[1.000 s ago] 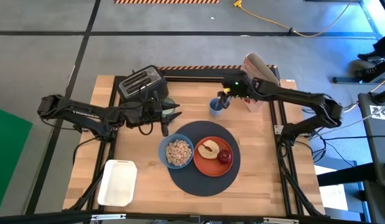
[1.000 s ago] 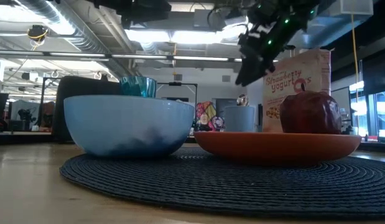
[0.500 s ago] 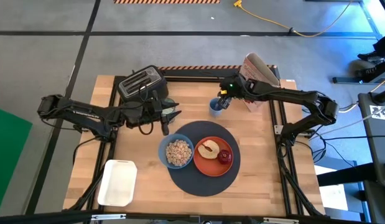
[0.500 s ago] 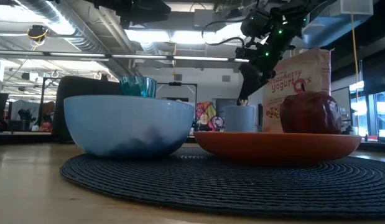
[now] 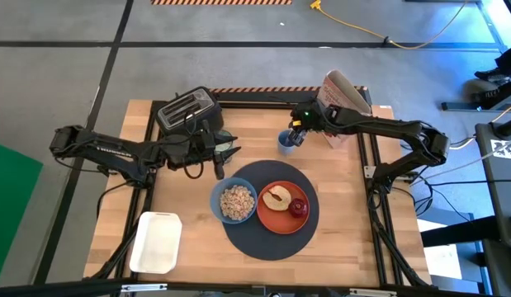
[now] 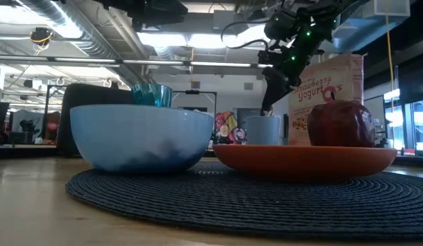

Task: Arrange a breakfast setting
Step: Put the purple spoon to the top of the orange plate on the table mat

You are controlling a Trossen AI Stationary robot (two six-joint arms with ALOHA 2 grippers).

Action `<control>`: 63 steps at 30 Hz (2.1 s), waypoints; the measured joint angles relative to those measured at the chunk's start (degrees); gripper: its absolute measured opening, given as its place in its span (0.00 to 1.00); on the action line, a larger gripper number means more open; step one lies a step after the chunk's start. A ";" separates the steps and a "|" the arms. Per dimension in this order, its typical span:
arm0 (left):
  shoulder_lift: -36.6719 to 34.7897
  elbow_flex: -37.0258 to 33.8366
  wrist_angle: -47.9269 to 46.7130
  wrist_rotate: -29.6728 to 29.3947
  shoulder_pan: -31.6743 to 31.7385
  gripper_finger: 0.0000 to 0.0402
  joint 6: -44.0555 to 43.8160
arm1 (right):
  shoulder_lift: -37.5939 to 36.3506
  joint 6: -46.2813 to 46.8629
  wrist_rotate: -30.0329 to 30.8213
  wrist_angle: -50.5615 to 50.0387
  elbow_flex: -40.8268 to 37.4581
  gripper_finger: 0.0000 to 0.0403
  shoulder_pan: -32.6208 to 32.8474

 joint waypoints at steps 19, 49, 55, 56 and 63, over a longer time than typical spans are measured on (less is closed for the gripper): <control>0.00 0.03 -0.16 0.04 0.00 0.37 -0.09 | 5.20 0.06 0.49 1.16 0.00 0.30 -0.02; 2.71 0.09 0.01 -1.18 0.00 0.37 1.82 | -4.74 -0.28 -5.50 1.99 -0.20 0.01 -0.02; 9.72 0.10 8.86 -1.18 0.00 0.37 7.90 | -9.10 2.71 -6.55 8.17 -0.17 0.01 0.00; 10.75 0.09 9.91 -1.17 0.00 0.37 9.48 | -9.75 2.98 -7.15 9.37 -0.17 0.01 0.00; 17.11 0.09 21.07 -1.52 0.06 0.37 18.98 | -13.63 6.76 -10.96 15.09 -0.09 0.01 0.04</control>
